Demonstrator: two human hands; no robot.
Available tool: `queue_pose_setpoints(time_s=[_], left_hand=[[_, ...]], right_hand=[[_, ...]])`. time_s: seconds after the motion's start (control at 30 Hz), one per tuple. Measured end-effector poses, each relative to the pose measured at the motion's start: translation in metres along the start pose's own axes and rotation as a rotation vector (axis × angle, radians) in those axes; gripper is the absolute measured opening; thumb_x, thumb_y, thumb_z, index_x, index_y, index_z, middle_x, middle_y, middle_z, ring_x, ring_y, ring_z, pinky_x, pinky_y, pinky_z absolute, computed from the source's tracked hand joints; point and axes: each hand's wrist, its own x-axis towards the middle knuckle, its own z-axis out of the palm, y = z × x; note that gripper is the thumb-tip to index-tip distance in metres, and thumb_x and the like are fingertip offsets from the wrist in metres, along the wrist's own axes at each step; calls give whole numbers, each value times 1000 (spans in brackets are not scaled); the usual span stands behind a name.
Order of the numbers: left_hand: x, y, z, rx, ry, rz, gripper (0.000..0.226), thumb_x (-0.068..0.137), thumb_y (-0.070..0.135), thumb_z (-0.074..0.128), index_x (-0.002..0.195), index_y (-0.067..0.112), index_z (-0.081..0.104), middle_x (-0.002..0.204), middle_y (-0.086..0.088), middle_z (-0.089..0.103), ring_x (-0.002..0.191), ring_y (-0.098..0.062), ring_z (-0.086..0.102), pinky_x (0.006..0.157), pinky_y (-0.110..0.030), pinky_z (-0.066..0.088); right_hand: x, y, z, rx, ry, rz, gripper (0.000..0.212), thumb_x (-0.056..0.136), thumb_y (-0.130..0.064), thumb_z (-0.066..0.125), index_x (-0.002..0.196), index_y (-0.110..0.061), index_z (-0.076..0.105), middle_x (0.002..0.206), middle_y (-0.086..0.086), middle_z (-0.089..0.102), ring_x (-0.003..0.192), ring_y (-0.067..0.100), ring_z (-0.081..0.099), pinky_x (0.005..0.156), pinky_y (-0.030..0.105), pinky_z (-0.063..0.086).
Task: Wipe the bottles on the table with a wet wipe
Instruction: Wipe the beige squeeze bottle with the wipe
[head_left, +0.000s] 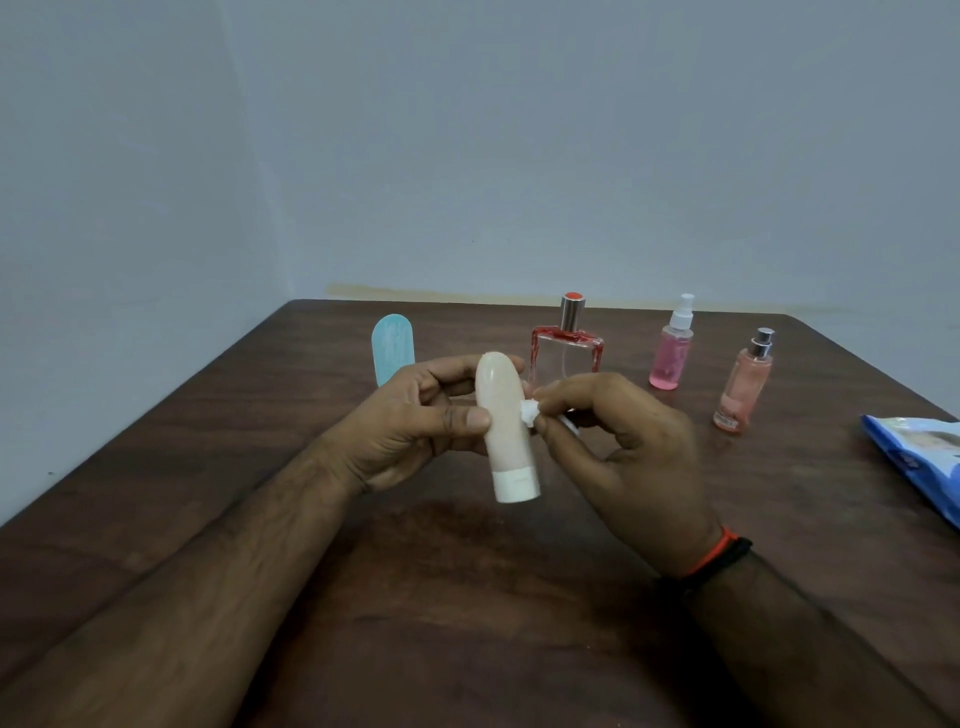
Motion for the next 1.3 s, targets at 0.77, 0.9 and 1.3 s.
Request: queue_pose_setpoints(time_s=[0.77,0.9,1.3], left_hand=[[1,-6,-4,89,14,-23,52,71,7,76,122,11,68,119,-15,67,111,-29,64,93,-45,56],[-2,1,-8,-5,51,23,72,62,18,91,127,5,63,119,-16,68,109,-26,66,85,-38,57],[-5,10,-14,-121,-16,136,73,70,21,87,133,3,54,120,-16,64,109,-39,65,94,-51,52]], right_hand=[[0,-7,5,-112,-81,-283,14,89,-4,67,101,-2,74,109,9,68,101,25,61,87,38,50],[-2,-9,3,-96,-126,-259,15,90,-10,64,98,-4,74,106,6,69,99,20,62,85,35,51],[-3,-9,2,-40,-72,-174,12,78,3,75,89,-4,74,97,5,70,93,17,65,79,33,54]])
